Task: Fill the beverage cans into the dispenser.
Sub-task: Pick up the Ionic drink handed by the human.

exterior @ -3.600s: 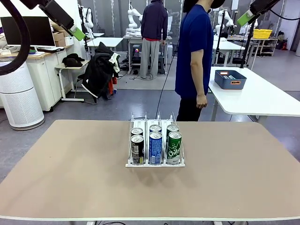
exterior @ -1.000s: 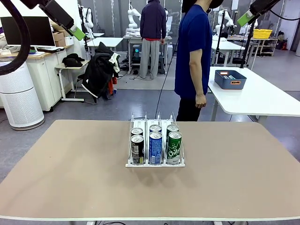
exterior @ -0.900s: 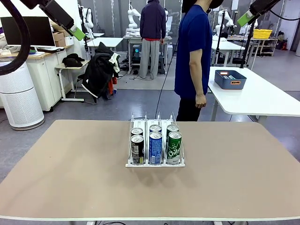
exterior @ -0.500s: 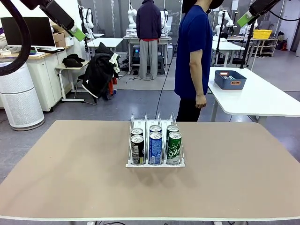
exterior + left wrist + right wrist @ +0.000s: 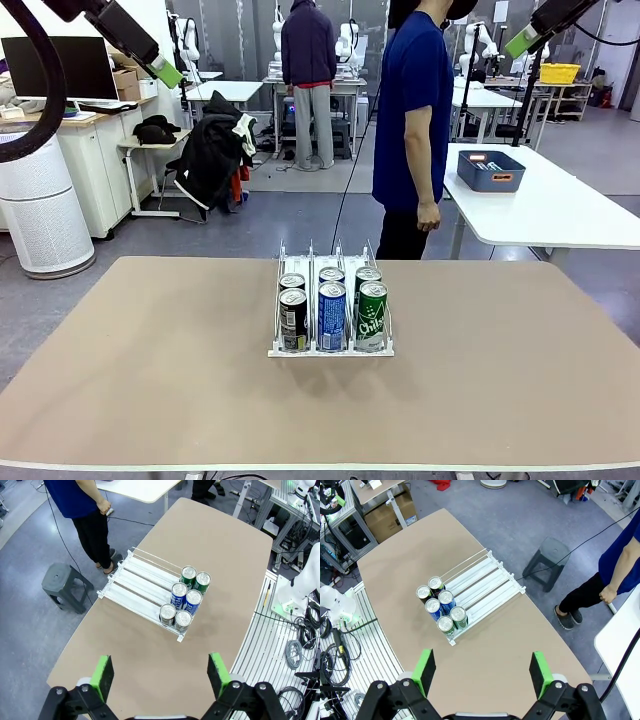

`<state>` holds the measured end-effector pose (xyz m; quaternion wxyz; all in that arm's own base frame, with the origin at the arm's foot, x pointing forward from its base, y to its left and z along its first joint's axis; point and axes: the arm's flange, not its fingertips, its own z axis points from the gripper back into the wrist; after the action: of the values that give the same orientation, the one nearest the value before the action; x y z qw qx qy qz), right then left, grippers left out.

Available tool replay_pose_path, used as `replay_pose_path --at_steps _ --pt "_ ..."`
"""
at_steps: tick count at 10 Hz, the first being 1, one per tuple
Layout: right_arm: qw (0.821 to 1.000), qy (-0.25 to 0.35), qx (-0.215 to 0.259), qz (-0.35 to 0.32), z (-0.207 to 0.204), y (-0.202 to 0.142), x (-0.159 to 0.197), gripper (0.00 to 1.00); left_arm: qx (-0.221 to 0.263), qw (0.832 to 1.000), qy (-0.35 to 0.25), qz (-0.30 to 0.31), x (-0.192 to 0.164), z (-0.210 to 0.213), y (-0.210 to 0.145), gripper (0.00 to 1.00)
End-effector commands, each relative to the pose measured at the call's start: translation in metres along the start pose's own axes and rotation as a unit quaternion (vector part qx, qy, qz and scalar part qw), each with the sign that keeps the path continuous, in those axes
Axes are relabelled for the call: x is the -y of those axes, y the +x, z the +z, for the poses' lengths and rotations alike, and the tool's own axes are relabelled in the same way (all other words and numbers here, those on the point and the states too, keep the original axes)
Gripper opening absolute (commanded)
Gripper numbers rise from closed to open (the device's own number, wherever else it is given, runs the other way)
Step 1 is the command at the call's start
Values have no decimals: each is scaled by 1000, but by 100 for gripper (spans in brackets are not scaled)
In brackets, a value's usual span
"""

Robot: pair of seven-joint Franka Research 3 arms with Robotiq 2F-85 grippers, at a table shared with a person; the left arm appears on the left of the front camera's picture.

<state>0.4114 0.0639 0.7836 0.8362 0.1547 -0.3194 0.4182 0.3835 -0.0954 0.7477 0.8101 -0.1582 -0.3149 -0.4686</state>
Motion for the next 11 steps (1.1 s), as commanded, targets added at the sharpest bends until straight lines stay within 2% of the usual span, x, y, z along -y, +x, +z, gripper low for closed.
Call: replay_pose_path --at_steps 1,11 --pt "1000 1 3 -1 1 0 -2 100 -1 1000 0 0 0 -1 -1 100" --pt "1000 1 3 -1 1 0 -2 100 -1 1000 0 0 0 -1 -1 100"
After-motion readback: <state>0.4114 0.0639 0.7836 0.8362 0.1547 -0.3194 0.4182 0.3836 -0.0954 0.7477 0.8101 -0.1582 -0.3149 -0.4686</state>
